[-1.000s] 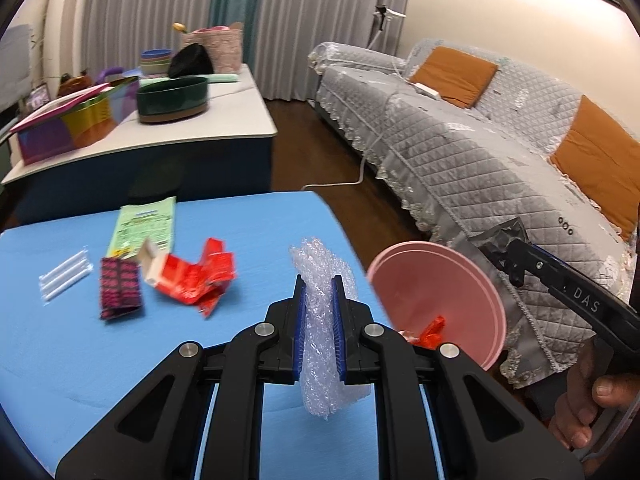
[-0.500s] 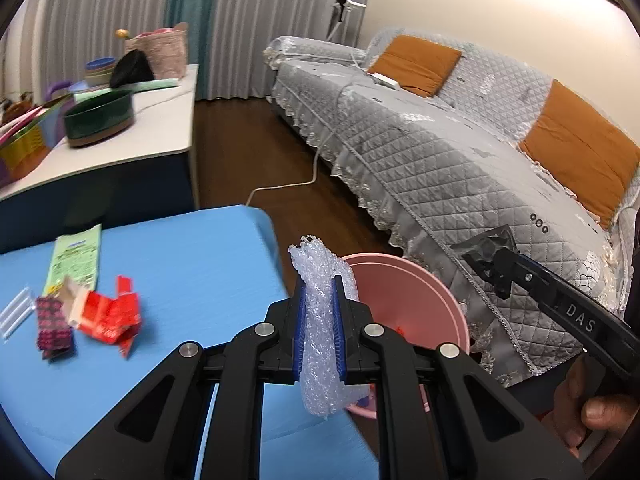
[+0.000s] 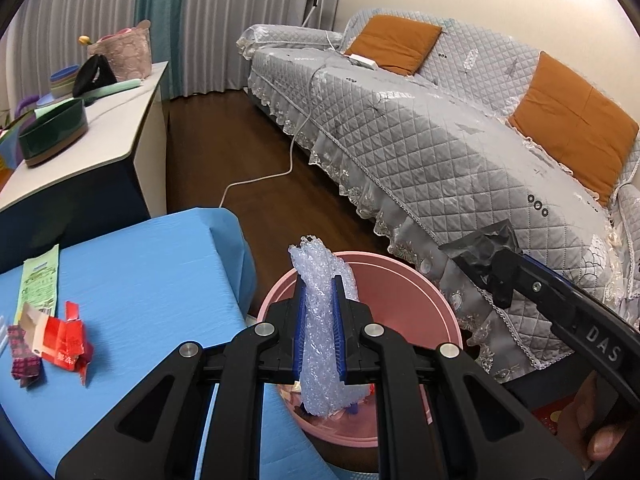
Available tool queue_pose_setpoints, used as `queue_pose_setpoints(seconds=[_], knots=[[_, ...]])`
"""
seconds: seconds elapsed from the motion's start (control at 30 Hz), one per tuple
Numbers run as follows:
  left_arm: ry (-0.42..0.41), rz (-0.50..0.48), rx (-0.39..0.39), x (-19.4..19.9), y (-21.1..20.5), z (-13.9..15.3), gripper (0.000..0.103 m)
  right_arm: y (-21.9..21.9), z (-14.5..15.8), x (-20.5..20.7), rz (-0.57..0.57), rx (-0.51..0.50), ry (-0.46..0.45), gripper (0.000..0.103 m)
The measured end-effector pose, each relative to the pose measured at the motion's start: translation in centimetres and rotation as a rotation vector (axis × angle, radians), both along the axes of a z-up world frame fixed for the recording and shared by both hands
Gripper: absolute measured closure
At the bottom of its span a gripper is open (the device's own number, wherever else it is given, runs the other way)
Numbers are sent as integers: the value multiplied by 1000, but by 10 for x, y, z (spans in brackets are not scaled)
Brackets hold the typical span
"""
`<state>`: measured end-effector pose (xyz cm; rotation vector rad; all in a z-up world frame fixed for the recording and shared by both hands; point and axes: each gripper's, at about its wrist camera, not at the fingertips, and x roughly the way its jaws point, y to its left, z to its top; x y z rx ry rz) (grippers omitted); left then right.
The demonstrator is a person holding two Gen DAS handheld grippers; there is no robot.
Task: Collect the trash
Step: 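Carry the foam net and black bag over the pink bin and open both tools, then move both tools back to the table toward the wrapped white straws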
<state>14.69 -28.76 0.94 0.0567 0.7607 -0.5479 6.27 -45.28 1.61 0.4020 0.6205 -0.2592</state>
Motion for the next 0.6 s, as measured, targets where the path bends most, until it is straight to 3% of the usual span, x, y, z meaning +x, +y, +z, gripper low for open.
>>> queue_pose_setpoints(seconds=[0.3, 0.33, 0.4, 0.43, 0.6], knots=[[21, -6, 0, 6, -5, -5, 90, 3, -3, 4, 5, -8, 23, 62], [24, -4, 0, 7, -5, -5, 87, 3, -4, 5, 3, -9, 31, 61], [30, 8, -3, 7, -3, -6, 65, 2, -6, 6, -14, -18, 46, 47], [28, 14, -5, 7, -2, -6, 62, 2, -7, 5, -19, -20, 47, 43], [39, 30, -11, 6, 5, -8, 62, 7, -6, 7, -11, -39, 56, 43]])
